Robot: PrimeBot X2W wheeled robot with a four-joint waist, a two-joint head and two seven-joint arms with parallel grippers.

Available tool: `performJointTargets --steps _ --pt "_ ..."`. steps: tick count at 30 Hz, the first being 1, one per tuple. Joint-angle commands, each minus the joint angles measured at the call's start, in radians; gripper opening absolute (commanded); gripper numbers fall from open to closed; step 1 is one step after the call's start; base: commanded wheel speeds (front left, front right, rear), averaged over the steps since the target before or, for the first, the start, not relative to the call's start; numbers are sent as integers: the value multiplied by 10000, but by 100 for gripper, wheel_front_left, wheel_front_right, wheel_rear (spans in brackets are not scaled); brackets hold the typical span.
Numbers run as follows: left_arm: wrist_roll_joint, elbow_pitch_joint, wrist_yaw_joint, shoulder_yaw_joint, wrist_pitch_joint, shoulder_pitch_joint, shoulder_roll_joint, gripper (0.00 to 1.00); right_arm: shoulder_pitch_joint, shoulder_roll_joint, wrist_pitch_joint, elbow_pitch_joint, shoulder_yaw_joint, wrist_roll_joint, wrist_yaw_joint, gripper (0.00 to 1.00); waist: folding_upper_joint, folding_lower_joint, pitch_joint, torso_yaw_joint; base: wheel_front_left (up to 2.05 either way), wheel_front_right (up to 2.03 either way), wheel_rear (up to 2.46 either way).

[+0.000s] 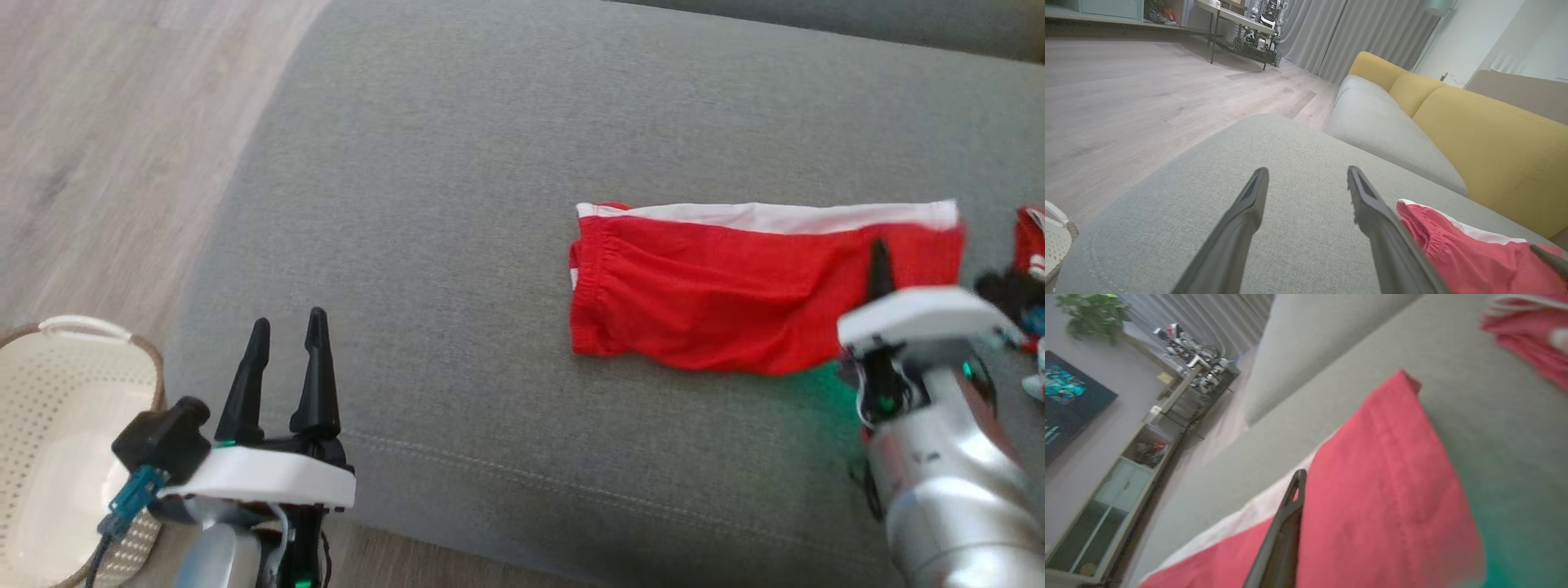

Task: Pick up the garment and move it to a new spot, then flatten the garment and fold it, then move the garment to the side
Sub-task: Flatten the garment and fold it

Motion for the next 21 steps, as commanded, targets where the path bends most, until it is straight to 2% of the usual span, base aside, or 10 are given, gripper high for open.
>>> performJointTargets --steps 1,7,9,14,21 --pt "-36 -323 40 275 -76 -264 58 100 -493 137 -102 -725 847 442 -2 0 0 0 -75 137 0 0 0" --pt "38 -233 24 353 -76 -255 58 100 433 139 -106 -2758 3219 2801 -2 0 0 0 -282 369 0 0 0" --pt "34 -223 40 383 -76 -249 58 100 808 139 -106 -3453 3962 3245 -2 0 0 0 -317 431 0 0 0" --pt "25 -218 52 412 -76 -161 58 100 1388 140 -107 -4301 5260 3502 -2 0 0 0 -354 572 0 0 0" --pt "-97 -194 115 327 -76 -135 58 100 1418 140 -108 -4445 5859 3683 -2 0 0 0 -320 829 0 0 0"
